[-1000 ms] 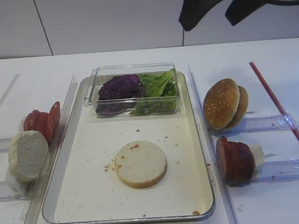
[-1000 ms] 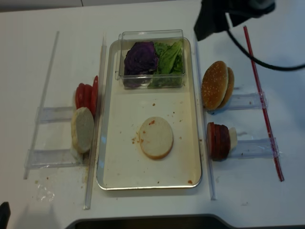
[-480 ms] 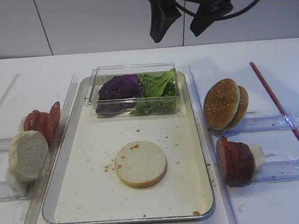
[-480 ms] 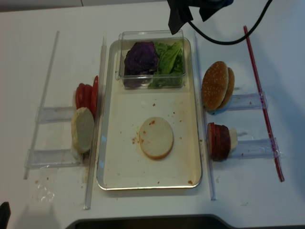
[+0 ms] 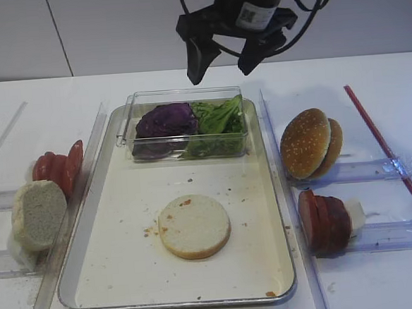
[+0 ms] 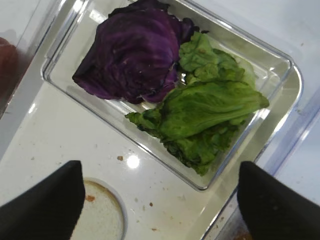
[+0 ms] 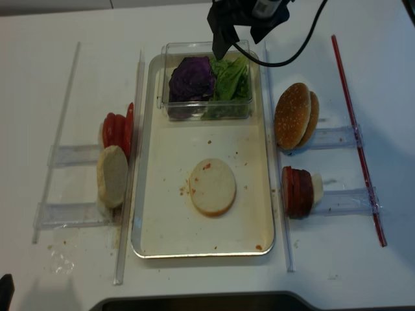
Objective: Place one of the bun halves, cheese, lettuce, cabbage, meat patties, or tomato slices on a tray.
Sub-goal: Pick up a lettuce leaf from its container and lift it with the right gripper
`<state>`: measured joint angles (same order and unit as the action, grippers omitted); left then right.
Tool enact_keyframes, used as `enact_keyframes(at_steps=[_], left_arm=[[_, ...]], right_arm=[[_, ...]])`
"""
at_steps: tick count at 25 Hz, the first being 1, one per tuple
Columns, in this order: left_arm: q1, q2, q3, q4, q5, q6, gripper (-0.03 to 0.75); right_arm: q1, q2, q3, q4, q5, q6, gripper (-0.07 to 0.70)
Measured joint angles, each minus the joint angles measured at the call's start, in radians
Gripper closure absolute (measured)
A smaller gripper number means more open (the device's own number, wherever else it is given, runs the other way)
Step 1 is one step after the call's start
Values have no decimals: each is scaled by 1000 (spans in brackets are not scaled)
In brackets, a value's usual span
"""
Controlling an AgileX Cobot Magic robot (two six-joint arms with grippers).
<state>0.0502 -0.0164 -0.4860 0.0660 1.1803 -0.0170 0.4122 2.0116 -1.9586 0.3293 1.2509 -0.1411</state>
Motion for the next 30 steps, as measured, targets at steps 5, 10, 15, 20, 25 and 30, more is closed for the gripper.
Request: enact_keyframes(at_steps=[5, 10, 15, 20, 25, 30], left_arm=[[0, 0, 0, 6, 0, -20, 329], [0, 0, 0, 8, 0, -24, 329], [0, 0, 0, 8, 0, -26, 329], [0, 0, 0, 10, 0, -26, 329], [0, 0, 0, 10, 0, -26, 329], [0, 0, 0, 12, 0, -26, 329]], right_arm=[[1, 64, -50, 2, -3, 141, 20], [1, 123, -79, 2, -4, 210, 81], [1, 157, -83, 13, -8, 223, 90], [1, 179, -85, 15, -8, 224, 91], [1, 210, -87, 13, -9, 224, 91], [1, 239, -126, -13, -10, 224, 91]])
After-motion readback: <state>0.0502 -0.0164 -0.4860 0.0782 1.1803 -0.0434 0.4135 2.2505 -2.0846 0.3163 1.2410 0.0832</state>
